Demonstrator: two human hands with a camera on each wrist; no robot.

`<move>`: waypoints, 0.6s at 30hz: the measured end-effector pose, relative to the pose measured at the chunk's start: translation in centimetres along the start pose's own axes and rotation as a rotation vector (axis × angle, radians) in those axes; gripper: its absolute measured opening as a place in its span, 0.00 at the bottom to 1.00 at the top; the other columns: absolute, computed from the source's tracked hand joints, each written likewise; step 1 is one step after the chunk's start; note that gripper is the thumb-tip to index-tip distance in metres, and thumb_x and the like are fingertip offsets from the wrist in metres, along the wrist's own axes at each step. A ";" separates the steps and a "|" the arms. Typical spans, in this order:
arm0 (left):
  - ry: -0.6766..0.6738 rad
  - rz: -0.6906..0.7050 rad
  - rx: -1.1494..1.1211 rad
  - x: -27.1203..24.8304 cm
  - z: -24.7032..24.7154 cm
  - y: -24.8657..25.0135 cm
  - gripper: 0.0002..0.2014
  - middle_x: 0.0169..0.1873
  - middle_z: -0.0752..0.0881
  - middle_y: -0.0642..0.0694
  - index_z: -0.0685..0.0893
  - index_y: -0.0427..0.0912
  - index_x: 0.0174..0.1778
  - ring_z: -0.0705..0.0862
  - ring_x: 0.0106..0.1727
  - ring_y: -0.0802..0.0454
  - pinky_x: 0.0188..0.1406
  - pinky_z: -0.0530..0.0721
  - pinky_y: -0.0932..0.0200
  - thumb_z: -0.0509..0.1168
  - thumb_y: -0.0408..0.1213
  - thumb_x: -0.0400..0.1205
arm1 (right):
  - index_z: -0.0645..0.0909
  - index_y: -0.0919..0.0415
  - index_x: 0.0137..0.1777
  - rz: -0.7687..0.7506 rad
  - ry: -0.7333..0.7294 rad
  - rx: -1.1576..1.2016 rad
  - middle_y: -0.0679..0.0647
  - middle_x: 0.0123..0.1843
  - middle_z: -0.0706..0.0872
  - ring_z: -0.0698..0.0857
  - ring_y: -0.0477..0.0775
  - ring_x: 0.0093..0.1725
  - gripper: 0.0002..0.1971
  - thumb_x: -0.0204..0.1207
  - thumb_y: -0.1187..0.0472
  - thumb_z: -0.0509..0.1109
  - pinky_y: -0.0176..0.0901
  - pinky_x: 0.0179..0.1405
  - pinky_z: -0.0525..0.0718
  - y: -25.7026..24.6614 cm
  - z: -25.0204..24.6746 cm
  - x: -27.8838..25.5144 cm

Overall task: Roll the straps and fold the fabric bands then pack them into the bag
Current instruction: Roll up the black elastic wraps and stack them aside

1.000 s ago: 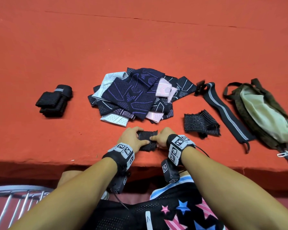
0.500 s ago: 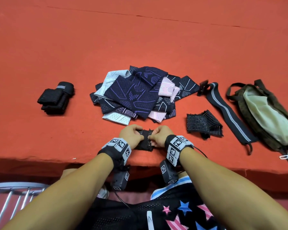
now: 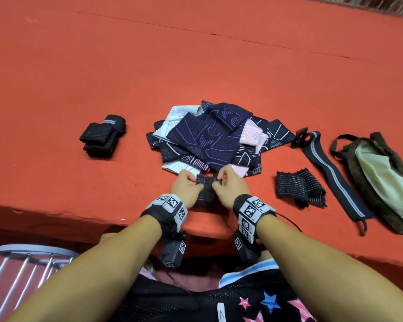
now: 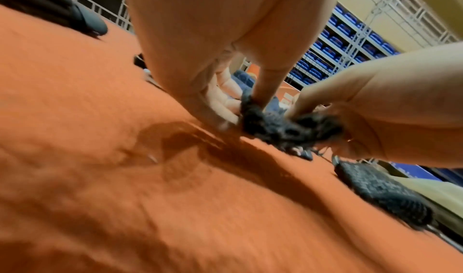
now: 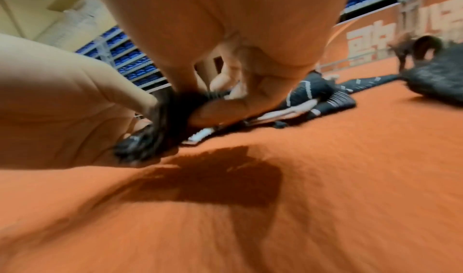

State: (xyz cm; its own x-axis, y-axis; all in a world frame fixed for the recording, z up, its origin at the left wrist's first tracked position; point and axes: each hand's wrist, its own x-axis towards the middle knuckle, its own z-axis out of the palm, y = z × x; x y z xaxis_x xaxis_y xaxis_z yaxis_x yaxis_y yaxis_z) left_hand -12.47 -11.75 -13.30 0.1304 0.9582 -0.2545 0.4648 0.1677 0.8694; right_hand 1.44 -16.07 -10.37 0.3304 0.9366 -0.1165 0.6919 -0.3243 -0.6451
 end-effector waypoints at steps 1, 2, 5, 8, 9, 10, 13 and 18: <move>0.020 0.021 -0.063 0.5 -1.1 0.2 0.13 0.33 0.81 0.50 0.74 0.47 0.46 0.80 0.35 0.47 0.36 0.76 0.56 0.74 0.33 0.78 | 0.70 0.50 0.44 -0.059 0.040 0.031 0.46 0.30 0.77 0.81 0.60 0.37 0.10 0.73 0.61 0.70 0.50 0.40 0.76 -1.1 0.3 0.4; 0.062 0.050 -0.104 1.0 -2.4 0.3 0.14 0.33 0.81 0.50 0.73 0.47 0.46 0.80 0.35 0.47 0.38 0.76 0.56 0.74 0.32 0.78 | 0.72 0.50 0.44 -0.111 0.061 0.054 0.46 0.29 0.77 0.80 0.60 0.36 0.08 0.73 0.61 0.69 0.51 0.41 0.78 -2.5 0.6 0.8; 0.247 0.149 -0.150 2.9 -7.5 0.7 0.17 0.34 0.81 0.51 0.71 0.46 0.40 0.79 0.36 0.50 0.41 0.76 0.56 0.74 0.30 0.77 | 0.76 0.48 0.45 -0.160 0.070 0.138 0.46 0.30 0.77 0.81 0.56 0.36 0.04 0.77 0.59 0.68 0.52 0.44 0.83 -7.2 2.8 2.7; 0.385 0.191 -0.095 4.6 -13.2 0.4 0.16 0.35 0.83 0.54 0.73 0.49 0.36 0.81 0.38 0.53 0.43 0.77 0.59 0.76 0.33 0.76 | 0.79 0.45 0.44 -0.163 0.050 0.273 0.44 0.30 0.78 0.85 0.54 0.36 0.03 0.78 0.55 0.69 0.60 0.43 0.88 -11.7 6.1 4.9; 0.417 0.194 -0.086 5.3 -15.1 0.1 0.14 0.35 0.83 0.55 0.76 0.49 0.36 0.82 0.39 0.55 0.44 0.78 0.60 0.77 0.34 0.76 | 0.79 0.45 0.43 -0.176 0.041 0.295 0.44 0.31 0.79 0.84 0.53 0.36 0.04 0.78 0.55 0.70 0.58 0.44 0.88 -13.3 7.2 5.7; 0.438 0.193 -0.081 5.9 -16.9 -0.3 0.12 0.35 0.84 0.56 0.79 0.48 0.37 0.83 0.39 0.56 0.45 0.79 0.60 0.77 0.35 0.76 | 0.80 0.46 0.43 -0.191 0.028 0.307 0.44 0.32 0.80 0.83 0.51 0.36 0.04 0.79 0.55 0.70 0.52 0.45 0.86 -14.8 8.1 6.3; 0.464 0.179 -0.105 8.0 -22.1 -1.0 0.10 0.36 0.86 0.55 0.82 0.50 0.40 0.86 0.40 0.55 0.45 0.84 0.57 0.76 0.33 0.76 | 0.80 0.46 0.45 -0.215 -0.003 0.376 0.46 0.35 0.81 0.82 0.49 0.36 0.04 0.79 0.57 0.71 0.47 0.46 0.83 -19.6 10.7 8.4; 0.543 0.167 -0.157 11.8 -27.9 -1.7 0.14 0.41 0.89 0.57 0.82 0.54 0.41 0.88 0.46 0.59 0.49 0.87 0.55 0.75 0.29 0.73 | 0.81 0.47 0.49 -0.234 -0.054 0.443 0.46 0.35 0.80 0.83 0.50 0.34 0.06 0.76 0.60 0.71 0.54 0.47 0.87 -25.4 14.6 12.1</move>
State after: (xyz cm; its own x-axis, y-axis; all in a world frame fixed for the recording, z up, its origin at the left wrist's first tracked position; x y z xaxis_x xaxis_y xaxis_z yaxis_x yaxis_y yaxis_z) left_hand -36.18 5.77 -5.96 -0.2954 0.9492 0.1086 0.3360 -0.0032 0.9418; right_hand -21.54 5.46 -6.41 0.1577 0.9867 0.0383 0.4007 -0.0285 -0.9157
